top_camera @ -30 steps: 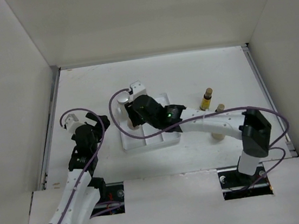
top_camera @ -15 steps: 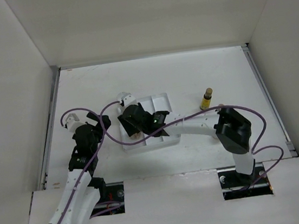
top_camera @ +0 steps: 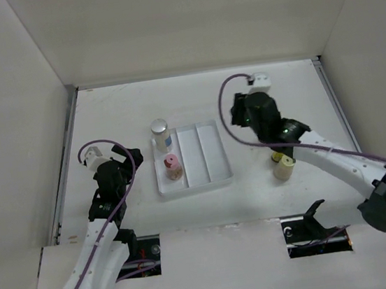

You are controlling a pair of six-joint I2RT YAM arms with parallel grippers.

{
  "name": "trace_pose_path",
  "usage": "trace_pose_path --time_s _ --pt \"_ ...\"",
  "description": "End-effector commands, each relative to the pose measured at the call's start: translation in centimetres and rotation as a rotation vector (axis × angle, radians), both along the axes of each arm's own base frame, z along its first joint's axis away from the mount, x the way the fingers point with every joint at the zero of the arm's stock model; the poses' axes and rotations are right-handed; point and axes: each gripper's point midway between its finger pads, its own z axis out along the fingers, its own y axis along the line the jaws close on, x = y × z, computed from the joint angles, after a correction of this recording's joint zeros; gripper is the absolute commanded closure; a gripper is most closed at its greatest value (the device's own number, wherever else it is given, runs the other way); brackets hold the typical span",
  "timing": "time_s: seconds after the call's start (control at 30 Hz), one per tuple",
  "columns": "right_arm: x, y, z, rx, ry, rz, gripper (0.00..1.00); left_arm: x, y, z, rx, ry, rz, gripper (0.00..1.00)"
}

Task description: Organize the condiment bottles

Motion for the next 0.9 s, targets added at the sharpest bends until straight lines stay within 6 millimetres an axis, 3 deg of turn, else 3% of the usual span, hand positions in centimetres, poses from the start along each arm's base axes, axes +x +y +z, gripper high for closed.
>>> trace_pose_path --time_s 0.0,0.1,0.2,0.27,0.43,0.57,0.77,0.87 --pt "2.7 -8.5 -0.9 0.007 -0.010 -0.264 0.49 0.3 -0.1 0.9 -0.009 -0.041 -0.003 0.00" --pt "4.1 -14.1 -2.5 -0.022 0.018 -0.420 0.53 0.3 -0.2 0.9 -0.010 -0.041 -0.005 0.00" --pt "4.8 -16.9 -3.6 -0.049 0.049 -0.495 0.40 0.3 -0.3 0.9 -0.010 -0.037 -0.008 0.00" --pt "5.1 -18.1 -4.0 -0.057 0.061 -0.526 0.36 0.3 -0.3 0.8 -0.007 -0.035 -0.010 0.00" --pt "5.3 -18.2 -6.1 -0.077 0.113 -0.516 0.35 0.3 -0.3 0.6 -0.006 -0.029 -0.009 0.00" --pt "5.0 -17.8 -7.9 -0.086 0.152 -0.500 0.42 0.3 -0.3 0.4 -0.004 -0.023 -0.009 0.00" --pt "4.7 -17.8 -8.8 -0.097 0.182 -0.502 0.51 0.3 -0.3 0.3 -0.004 -0.021 -0.009 0.00" --pt "4.9 -17.9 -8.5 -0.106 0.178 -0.509 0.68 0.2 -0.3 0.3 -0.006 -0.024 -0.009 0.00"
